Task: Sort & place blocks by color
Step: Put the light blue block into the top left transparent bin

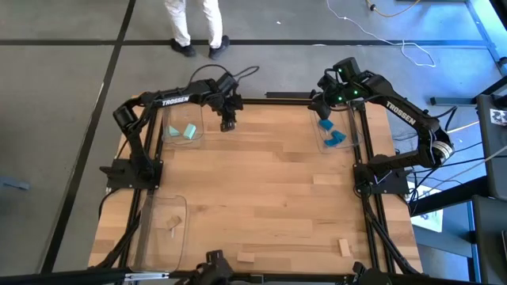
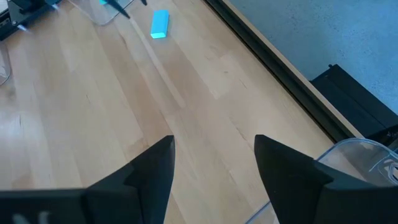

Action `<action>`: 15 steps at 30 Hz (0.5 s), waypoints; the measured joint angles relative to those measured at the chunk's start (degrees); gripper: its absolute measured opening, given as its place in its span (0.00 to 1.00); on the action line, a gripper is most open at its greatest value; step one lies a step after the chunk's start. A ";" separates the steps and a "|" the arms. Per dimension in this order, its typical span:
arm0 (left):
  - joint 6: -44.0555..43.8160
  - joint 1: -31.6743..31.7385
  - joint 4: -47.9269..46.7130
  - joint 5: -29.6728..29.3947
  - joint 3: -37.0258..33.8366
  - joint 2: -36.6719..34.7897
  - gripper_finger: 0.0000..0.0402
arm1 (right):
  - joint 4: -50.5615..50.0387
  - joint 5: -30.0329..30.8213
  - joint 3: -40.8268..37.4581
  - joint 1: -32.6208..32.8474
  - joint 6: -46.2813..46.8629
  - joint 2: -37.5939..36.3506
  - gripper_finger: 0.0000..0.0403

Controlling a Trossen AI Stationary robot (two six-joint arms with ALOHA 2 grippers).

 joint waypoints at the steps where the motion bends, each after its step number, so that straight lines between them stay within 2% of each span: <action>1: -0.44 0.43 0.00 0.12 0.00 0.00 0.39 | -0.02 0.00 0.00 0.00 0.00 0.00 0.55; 9: -0.98 2.15 0.00 2.45 0.02 0.00 0.42 | 0.00 0.00 0.00 0.02 0.00 0.00 0.55; 15: 0.25 2.17 -0.14 1.80 0.02 0.00 0.52 | -0.02 0.01 0.00 0.01 0.00 0.00 0.55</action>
